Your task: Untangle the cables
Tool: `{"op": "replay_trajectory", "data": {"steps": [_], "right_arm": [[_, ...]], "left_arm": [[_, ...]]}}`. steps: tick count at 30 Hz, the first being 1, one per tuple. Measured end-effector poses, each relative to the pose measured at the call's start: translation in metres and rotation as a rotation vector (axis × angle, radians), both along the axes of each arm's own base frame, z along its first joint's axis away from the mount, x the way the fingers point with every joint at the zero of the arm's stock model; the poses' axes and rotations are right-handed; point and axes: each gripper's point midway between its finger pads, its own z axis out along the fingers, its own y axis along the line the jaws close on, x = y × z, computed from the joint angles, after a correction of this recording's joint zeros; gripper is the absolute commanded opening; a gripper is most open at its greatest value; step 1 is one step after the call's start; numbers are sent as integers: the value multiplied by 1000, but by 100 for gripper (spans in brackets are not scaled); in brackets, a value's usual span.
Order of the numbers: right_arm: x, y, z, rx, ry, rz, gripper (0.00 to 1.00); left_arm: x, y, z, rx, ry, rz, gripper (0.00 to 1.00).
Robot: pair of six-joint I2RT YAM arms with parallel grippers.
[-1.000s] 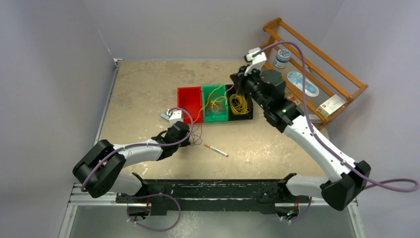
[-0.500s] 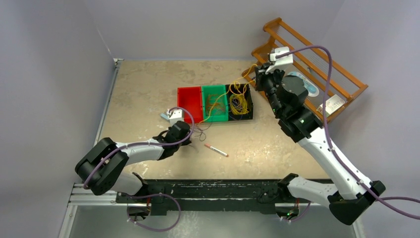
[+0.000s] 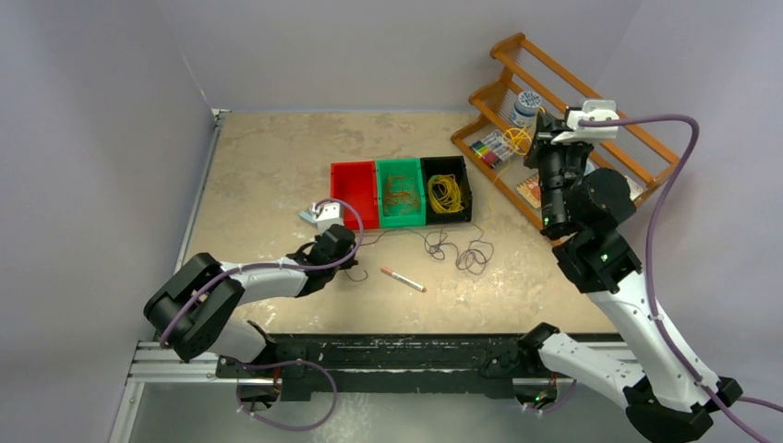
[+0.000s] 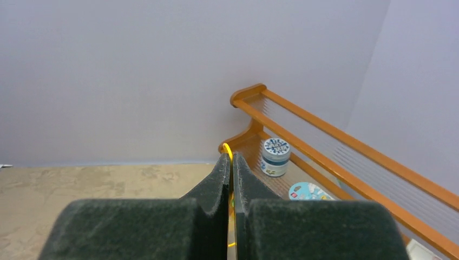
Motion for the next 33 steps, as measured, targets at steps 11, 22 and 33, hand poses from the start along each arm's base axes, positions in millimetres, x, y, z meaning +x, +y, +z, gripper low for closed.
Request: {"op": "replay_trajectory", "data": {"steps": [11,22,33], "right_arm": [[-14,-24,10,-28,-24,-87,0],[-63,-72,54,53,-178,-189,0],[-83,-99,63,67,-207,-291,0]], "left_arm": [[3,2,1,8,-1,21,0],[19,85,2,-102,18,349,0],[-6,152,4,-91,45,617,0]]}}
